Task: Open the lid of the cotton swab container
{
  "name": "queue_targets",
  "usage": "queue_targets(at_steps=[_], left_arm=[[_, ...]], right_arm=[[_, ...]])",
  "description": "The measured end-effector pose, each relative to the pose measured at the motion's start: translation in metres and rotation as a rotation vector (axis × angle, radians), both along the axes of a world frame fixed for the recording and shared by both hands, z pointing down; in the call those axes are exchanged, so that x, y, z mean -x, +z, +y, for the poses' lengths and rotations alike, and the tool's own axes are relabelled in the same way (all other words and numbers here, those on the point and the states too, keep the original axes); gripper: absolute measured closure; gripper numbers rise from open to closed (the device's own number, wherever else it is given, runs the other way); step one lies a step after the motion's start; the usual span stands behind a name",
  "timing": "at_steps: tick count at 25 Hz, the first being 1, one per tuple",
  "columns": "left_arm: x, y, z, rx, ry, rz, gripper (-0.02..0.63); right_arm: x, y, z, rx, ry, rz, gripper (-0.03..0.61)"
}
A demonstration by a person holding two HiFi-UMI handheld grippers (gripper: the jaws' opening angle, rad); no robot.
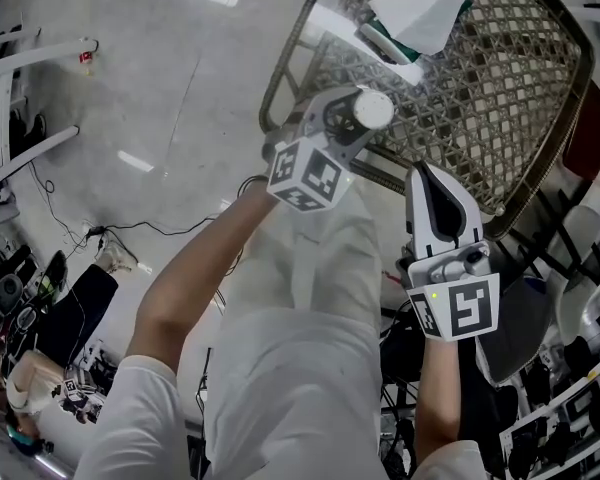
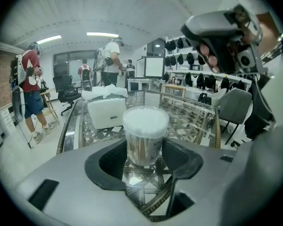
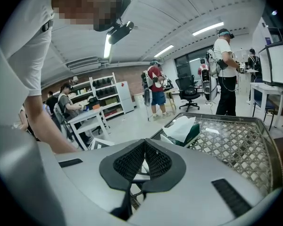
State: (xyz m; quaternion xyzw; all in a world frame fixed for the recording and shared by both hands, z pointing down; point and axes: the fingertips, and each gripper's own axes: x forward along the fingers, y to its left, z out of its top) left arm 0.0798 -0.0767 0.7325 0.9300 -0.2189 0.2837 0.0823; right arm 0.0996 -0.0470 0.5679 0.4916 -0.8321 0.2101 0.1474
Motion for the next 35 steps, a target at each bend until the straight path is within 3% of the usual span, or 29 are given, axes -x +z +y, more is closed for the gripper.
queue_targets(at_steps=[5,12,21,35], left_arm=[[-0.001,-0.012,0.004,0.004,0.007,0.008,0.387],[-0.003,-0.050,0.011,0.035,-0.015,0.065,0.387],[0.008,-0.131,0.016,-0.003,-0.037,0.081,0.388],[0.041,-0.285,0.015,-0.031,-0.200,0.146,0.390]], right_arm=[[-0.009,0.000,-0.001,0.017,0.056,0.029,0.578],[-0.010,-0.014,-0.001,-0.007,0.035,0.096,0.578],[-0.016,-0.065,-0.008,-0.072,0.018,0.114,0.578],[-0.013,-0.162,-0.004,-0.167,-0.013,0.116,0.578]])
